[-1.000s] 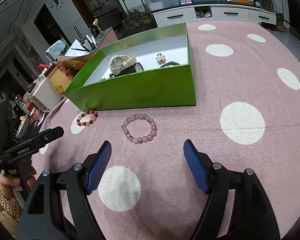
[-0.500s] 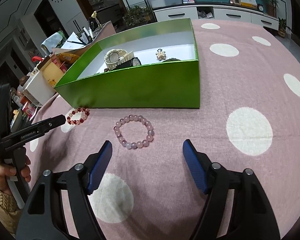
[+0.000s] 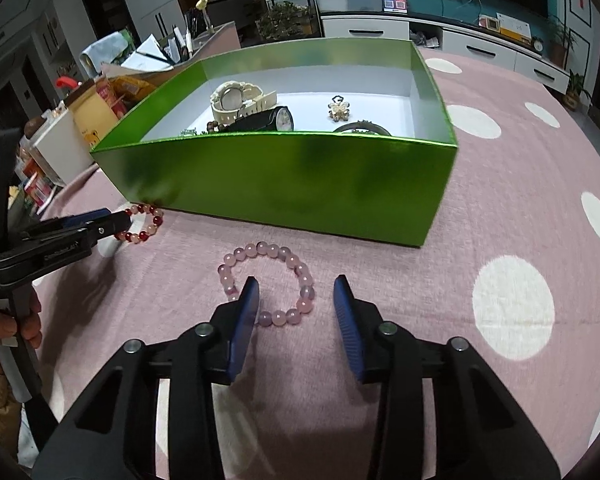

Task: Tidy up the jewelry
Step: 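Grasp the red bead bracelet with the left gripper while the right grasps the pink bead bracelet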

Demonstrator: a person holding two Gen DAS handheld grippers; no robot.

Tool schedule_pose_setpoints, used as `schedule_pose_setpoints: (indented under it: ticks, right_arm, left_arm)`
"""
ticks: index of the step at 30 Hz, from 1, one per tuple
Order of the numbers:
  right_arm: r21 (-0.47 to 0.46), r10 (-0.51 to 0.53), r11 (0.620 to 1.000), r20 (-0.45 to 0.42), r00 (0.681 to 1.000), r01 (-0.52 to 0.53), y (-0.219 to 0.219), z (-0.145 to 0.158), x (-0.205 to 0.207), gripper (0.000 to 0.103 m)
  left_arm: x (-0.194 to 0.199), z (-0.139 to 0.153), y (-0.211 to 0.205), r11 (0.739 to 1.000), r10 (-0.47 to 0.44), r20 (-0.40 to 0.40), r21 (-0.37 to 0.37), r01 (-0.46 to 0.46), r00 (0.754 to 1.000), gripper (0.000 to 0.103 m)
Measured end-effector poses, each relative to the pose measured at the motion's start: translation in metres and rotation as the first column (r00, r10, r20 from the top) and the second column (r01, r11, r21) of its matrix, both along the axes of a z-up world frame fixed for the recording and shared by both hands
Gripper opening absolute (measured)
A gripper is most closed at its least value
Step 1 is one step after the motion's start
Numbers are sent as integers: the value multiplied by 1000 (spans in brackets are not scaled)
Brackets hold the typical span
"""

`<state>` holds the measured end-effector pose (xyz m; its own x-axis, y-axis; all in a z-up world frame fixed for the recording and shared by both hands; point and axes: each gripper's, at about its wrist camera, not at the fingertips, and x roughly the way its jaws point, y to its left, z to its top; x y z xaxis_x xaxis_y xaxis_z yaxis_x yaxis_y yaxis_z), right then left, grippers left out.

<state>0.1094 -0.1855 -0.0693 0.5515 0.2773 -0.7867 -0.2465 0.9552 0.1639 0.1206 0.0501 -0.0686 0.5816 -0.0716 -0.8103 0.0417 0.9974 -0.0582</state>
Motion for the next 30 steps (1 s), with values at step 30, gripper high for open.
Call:
schedule_pose_setpoints:
  ticks: [30]
  right_arm:
    - [-28,32,999,173,984,-27,-1,46,-25,7]
  left_arm:
    - [-31,50,-20,983,-132,137,-112,148,982,7]
